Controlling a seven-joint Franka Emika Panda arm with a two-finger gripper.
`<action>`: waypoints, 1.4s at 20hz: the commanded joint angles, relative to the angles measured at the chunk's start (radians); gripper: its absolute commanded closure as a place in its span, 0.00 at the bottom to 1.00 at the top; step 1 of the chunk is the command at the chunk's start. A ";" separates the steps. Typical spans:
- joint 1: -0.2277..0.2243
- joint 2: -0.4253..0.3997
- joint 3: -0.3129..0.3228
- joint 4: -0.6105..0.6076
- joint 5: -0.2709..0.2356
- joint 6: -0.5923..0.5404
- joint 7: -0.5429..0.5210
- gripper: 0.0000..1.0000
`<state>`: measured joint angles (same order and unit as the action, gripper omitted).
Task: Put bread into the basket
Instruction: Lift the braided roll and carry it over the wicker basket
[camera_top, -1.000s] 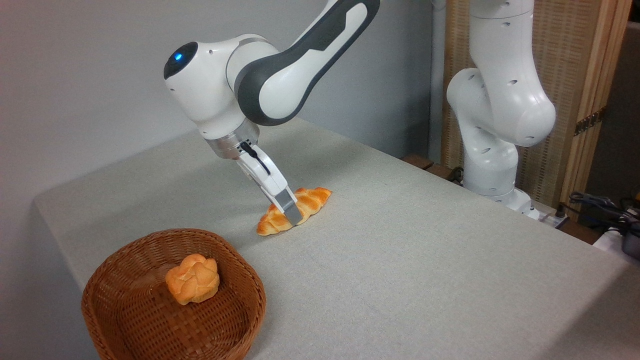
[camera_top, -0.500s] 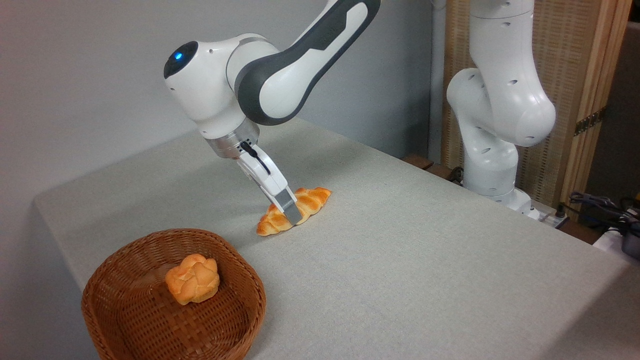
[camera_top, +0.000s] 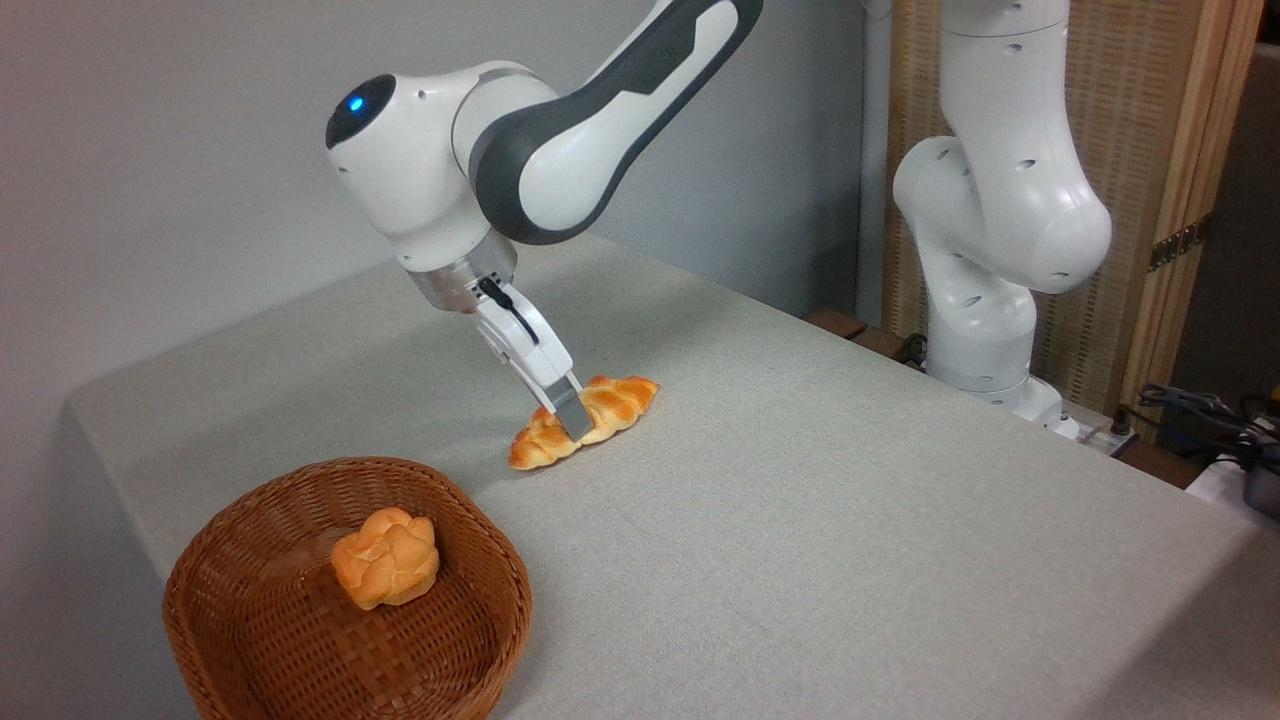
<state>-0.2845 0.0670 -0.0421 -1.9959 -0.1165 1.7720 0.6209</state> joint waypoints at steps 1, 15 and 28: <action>0.005 -0.027 0.011 0.071 0.003 -0.020 0.008 0.73; 0.007 -0.021 0.208 0.233 -0.074 0.395 -0.007 0.27; 0.007 -0.009 0.219 0.229 -0.071 0.478 -0.041 0.00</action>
<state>-0.2703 0.0559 0.1659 -1.7716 -0.1732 2.2352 0.5908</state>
